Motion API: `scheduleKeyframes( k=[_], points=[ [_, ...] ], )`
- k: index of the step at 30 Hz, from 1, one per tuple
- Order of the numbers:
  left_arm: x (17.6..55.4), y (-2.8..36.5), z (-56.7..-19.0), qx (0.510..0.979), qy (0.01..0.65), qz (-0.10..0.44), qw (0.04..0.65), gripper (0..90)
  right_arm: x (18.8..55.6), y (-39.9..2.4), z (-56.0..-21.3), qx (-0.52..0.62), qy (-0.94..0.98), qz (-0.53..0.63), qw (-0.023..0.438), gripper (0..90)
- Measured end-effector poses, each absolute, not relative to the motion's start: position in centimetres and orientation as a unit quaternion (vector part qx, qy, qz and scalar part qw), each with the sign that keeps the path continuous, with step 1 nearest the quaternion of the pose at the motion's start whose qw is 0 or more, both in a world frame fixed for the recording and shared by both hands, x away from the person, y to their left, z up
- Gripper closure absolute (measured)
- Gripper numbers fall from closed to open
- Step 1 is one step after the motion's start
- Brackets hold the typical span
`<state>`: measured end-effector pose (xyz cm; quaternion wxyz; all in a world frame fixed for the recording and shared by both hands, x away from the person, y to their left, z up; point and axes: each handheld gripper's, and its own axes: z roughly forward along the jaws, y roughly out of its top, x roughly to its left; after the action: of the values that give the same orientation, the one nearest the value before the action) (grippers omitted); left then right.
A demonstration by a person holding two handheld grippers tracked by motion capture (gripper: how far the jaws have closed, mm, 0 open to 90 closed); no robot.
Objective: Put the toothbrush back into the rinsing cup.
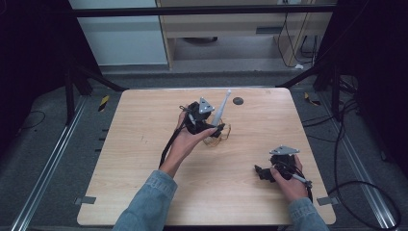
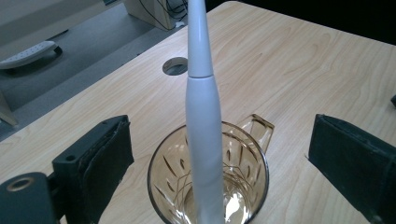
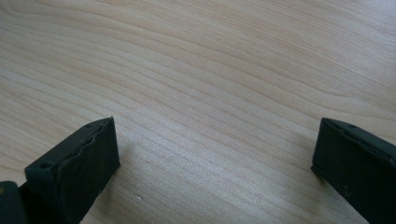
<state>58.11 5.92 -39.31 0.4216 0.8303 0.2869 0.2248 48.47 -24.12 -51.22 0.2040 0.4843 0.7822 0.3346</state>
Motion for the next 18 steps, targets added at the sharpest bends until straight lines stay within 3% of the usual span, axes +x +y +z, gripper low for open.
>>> scheduleKeyframes(
  k=[18],
  points=[
    [56.6,9.1,-39.7,0.826,0.287,0.224,0.43,5.2,48.5,-24.0,-51.3,0.486,0.78,0.332,0.21,0.4]
  ],
)
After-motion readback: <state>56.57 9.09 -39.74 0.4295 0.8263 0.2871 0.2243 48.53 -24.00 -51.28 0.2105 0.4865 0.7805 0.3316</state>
